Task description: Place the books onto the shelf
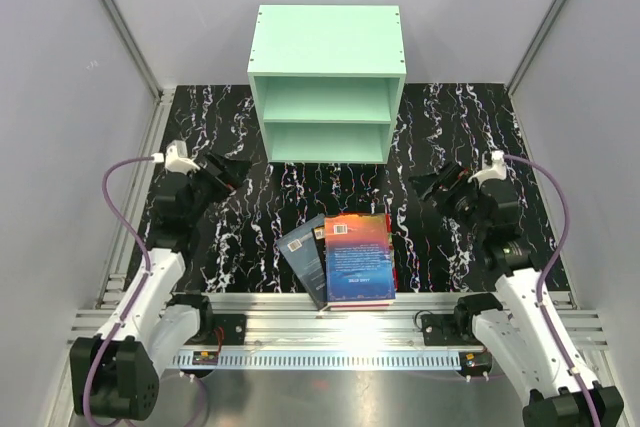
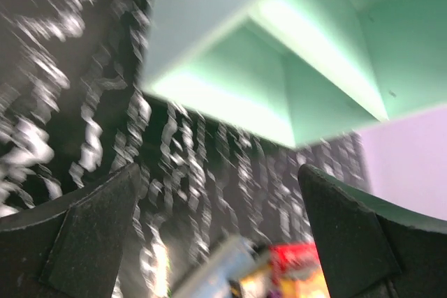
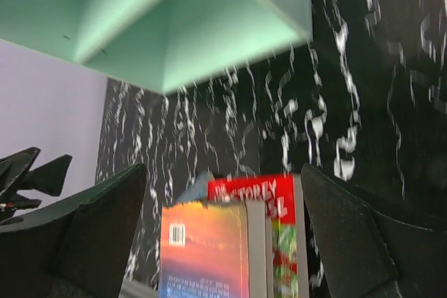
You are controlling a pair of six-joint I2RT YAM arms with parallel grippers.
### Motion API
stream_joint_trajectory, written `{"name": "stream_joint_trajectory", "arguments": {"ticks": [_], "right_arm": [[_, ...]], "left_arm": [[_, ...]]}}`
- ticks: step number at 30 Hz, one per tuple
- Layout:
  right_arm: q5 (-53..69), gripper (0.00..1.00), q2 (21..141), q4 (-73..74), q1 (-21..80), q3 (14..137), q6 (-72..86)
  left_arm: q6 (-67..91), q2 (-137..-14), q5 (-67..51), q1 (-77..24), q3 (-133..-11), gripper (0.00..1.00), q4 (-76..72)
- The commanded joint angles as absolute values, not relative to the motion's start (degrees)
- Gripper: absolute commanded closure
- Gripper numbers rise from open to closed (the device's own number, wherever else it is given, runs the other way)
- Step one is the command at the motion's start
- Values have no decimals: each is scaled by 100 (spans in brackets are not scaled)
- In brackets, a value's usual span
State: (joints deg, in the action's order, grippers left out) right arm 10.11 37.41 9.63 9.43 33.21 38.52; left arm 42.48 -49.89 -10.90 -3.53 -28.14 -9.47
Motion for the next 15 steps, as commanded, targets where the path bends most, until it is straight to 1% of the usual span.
{"name": "stream_joint_trajectory", "arguments": {"ticks": [1,2,4,5,6,7,8,9,10,11,12,14,15], "right_arm": [[1387,0,3814,1784,940,3639,4710],[1554,0,3884,1819,940,3639,4841],[1845,0,3955,1907,940,3630,4930],[1837,0,3929,2142,940,3621,4922],[1654,0,3885,2301,940,3621,4904],[1583,0,3815,2433,932,3604,4852],[1556,0,3640,2617,940,3543,4782],[1521,0,3552,2671,932,3490,4790],[1599,0,3481,2654,940,3341,4799],[1687,0,3393,2602,940,3253,4868],[1809,0,3340,2575,940,3069,4939],[1872,0,3331,2610,932,2927,5062],[1837,0,3331,2645,940,2866,5062]], "left_arm": [[5228,-4965,-2316,-360,-2786,1,-1319],[5456,-5209,-2538,-369,-2804,1,-1188],[5441,-5536,-3117,-369,-2769,1,-1422],[5423,-5676,-3242,-413,-2742,1,-1720],[5327,-5591,-3174,-683,-2742,1,-1592],[5161,-5433,-2407,-938,-2951,1,-1199],[4750,-5153,-1886,-1245,-3092,1,-351],[4607,-5090,-1402,-1875,-3259,1,-21],[4458,-5089,-736,-2142,-3409,1,383],[4439,-5176,-538,-2362,-3610,1,804],[4491,-5220,-232,-2799,-3638,1,913],[4587,-5325,-27,-3293,-3595,1,1019],[4631,-5370,226,-3835,-3508,1,967]]}}
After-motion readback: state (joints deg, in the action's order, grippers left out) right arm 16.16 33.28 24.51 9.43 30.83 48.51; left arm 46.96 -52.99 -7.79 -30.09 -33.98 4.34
